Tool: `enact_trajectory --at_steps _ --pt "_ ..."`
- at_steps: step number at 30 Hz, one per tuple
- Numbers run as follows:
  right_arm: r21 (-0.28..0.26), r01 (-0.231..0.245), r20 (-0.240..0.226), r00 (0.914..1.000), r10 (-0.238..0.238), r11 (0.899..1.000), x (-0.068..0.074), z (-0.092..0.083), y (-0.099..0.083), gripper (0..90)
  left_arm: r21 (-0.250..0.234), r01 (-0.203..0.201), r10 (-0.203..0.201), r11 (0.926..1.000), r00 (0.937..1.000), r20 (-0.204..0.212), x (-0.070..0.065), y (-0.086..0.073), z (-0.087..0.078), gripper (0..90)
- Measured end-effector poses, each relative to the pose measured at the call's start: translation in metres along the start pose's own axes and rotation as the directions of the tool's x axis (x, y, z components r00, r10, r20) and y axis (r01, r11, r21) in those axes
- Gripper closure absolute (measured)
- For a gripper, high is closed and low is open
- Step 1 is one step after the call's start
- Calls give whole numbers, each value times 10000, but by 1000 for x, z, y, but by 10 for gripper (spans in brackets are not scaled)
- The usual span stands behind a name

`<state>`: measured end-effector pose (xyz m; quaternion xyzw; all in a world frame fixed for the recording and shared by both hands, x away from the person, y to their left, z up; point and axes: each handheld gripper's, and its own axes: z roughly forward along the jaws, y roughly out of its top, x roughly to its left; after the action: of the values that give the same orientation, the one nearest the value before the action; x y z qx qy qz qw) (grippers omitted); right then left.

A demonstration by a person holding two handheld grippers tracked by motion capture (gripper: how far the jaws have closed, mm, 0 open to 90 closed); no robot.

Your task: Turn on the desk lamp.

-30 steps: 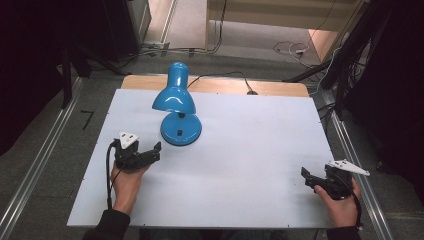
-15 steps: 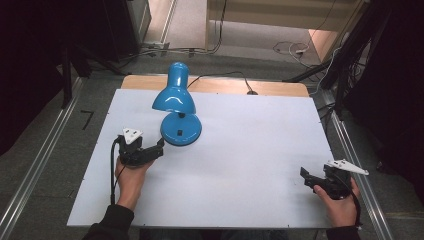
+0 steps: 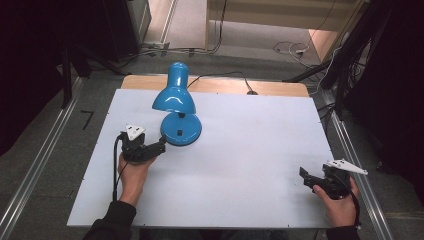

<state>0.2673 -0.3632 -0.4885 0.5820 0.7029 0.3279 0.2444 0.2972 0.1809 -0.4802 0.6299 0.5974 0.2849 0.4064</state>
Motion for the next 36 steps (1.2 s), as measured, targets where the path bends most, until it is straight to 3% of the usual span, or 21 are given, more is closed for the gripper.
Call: enact_trajectory --at_steps 23,36 --pt "120 11 -80 10000 -10 9999 0 2 0 118 -66 -285 285 9996 9996 68 -14 11 20 273" --pt "182 -11 -140 9999 14 9998 0 2 0 118 -116 -852 854 9963 9960 247 -27 9 35 571"
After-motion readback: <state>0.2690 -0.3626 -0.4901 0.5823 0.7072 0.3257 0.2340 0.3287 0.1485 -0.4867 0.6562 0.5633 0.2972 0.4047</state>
